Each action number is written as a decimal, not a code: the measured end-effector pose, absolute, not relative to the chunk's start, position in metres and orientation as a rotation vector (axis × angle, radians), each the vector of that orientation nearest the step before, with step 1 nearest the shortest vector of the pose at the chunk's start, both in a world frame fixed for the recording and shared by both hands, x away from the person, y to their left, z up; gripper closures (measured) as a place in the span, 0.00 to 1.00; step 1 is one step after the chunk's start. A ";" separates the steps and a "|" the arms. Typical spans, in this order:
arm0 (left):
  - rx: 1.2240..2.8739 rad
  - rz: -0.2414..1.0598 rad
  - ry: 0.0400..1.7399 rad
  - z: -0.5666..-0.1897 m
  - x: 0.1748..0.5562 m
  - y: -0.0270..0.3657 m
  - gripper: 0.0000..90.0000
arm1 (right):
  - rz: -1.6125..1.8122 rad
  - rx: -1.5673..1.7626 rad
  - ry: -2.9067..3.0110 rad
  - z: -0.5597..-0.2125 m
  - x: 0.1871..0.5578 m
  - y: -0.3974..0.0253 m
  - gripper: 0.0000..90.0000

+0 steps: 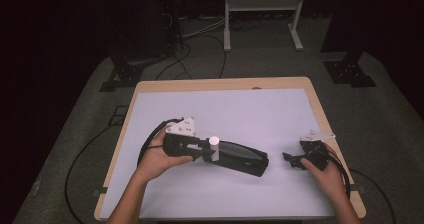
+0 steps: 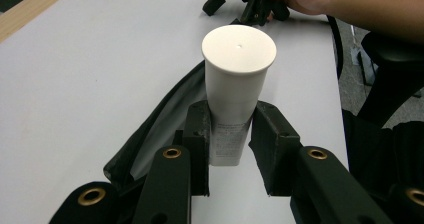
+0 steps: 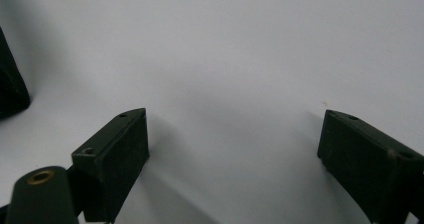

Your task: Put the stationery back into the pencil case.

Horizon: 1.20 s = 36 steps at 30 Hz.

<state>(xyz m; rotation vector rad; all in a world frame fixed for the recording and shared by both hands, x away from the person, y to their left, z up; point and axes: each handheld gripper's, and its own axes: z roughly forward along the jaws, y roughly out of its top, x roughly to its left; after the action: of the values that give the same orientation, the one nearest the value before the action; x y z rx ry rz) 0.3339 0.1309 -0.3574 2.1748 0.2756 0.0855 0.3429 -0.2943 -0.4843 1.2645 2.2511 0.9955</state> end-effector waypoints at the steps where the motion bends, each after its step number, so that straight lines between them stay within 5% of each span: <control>1: 2.172 0.085 0.275 -0.357 0.335 0.130 0.77 | 0.996 1.265 2.251 -0.484 0.343 -0.294 0.13; 36: 2.173 0.105 0.286 -0.372 0.365 0.098 0.77 | 0.995 1.264 2.251 -0.484 0.343 -0.294 0.13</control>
<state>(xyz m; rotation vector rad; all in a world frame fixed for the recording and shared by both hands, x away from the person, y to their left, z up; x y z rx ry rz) 0.3646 0.0977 -0.3723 2.1733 0.2858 0.1053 0.3429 -0.2943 -0.4843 1.2636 2.2513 0.9953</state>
